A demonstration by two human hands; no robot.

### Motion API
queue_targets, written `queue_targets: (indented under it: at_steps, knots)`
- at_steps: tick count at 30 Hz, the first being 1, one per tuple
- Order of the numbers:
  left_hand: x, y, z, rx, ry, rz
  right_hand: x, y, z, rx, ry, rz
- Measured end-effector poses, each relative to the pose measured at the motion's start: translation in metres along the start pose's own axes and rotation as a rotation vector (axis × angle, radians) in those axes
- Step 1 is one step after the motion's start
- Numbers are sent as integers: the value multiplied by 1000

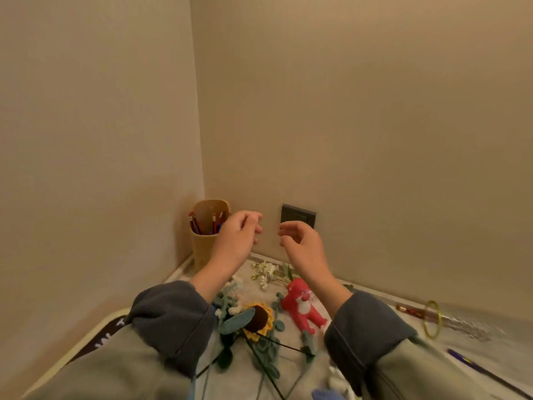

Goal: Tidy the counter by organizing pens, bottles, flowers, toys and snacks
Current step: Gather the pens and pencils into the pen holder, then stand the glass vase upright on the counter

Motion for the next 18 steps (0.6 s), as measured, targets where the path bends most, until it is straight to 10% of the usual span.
queue_targets:
  at_steps: [18]
  knots:
    - [-310, 99, 38, 141, 43, -518, 280, 153, 121, -348, 244, 157]
Point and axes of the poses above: each hand's wrist, its own y-axis away from the middle knuckle, its own x-axis out of the back of the hand, z = x × y, the point moved 3 cm from there along -y, towards the middle knuckle, and after that the axes turned 6 degrees about -z, right-handed, at the moved point
